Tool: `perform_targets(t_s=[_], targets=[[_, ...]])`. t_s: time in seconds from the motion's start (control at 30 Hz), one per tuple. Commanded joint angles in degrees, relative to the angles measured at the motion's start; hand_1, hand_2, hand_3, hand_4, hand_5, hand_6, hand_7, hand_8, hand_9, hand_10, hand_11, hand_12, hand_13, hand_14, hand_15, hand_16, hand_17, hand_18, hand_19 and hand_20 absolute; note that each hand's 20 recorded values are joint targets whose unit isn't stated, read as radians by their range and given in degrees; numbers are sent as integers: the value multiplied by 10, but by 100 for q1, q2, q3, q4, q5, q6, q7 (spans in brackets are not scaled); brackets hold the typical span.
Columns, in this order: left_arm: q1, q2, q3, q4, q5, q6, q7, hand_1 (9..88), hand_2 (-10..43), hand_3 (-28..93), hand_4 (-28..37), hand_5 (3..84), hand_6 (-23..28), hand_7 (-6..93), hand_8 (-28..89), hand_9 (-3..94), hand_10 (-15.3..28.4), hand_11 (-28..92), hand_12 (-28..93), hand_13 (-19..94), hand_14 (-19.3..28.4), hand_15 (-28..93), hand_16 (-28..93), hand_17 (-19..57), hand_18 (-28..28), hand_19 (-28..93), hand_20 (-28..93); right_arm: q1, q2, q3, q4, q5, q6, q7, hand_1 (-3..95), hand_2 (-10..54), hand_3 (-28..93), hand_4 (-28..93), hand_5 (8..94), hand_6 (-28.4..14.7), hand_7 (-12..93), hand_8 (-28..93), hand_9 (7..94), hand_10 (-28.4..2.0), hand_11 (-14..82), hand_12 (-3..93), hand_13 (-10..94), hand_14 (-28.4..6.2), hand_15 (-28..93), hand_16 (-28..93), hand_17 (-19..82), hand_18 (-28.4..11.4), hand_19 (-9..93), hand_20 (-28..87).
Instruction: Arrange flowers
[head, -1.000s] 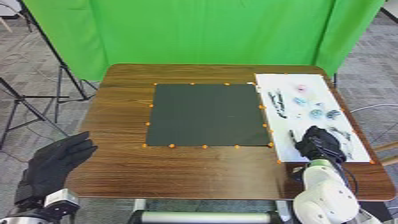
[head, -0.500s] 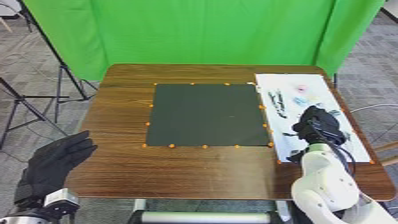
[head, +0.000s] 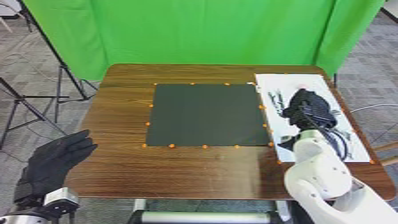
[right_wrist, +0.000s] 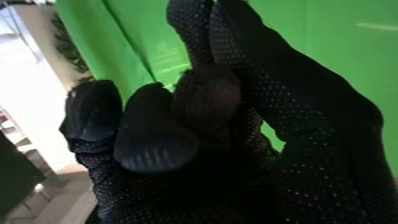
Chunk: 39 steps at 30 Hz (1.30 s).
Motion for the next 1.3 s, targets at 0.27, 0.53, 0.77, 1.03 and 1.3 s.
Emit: perform_targets(t_s=[0.27, 0.53, 0.77, 1.03, 1.3], targets=[[279, -37, -91, -60, -78, 75, 119, 269, 64, 781, -207, 490, 147, 135, -90, 399, 226, 365, 91, 276, 277, 575, -121, -101, 215, 591, 123, -1604, 89, 1585, -542, 856, -2622, -209, 396, -68, 765, -207, 691, -108, 227, -74, 635, -246, 376, 226, 569, -203, 671, 186, 231, -284, 826, -22], [136, -23, -42, -49, -32, 46, 47, 269, 64, 780, -207, 491, 147, 136, -90, 399, 227, 365, 90, 275, 277, 574, -121, -102, 215, 591, 123, -1596, 269, 1401, -409, 535, -2686, -482, 366, -52, 773, -212, 681, -103, 247, -73, 623, -236, 398, 243, 564, -199, 691, 191, 228, -284, 826, -9], [160, -36, -41, -50, -44, 53, 35, 269, 64, 781, -207, 490, 147, 135, -90, 398, 225, 366, 91, 275, 276, 574, -121, -102, 215, 591, 123, -1713, 213, 1327, -322, 437, -2509, -418, 369, -56, 777, -217, 678, -100, 255, -76, 617, -228, 414, 245, 566, -194, 699, 195, 232, -284, 826, 8], [166, -111, -79, -63, -4, 15, -61, 269, 64, 781, -207, 490, 147, 136, -90, 397, 226, 367, 91, 275, 277, 574, -121, -102, 215, 591, 123, -1948, -3, 1255, -348, 538, -2416, -339, 389, -74, 780, -226, 685, -100, 236, -87, 626, -223, 414, 240, 579, -179, 704, 193, 248, -284, 837, 21], [65, -189, -96, -55, 63, -68, -227, 268, 65, 781, -207, 490, 147, 136, -90, 397, 226, 366, 90, 275, 277, 574, -121, -102, 215, 591, 123, -1895, -242, 758, -159, 237, -2325, -219, 396, -89, 772, -233, 697, -98, 232, -79, 637, -222, 416, 245, 590, -178, 706, 199, 257, -284, 841, 24]])
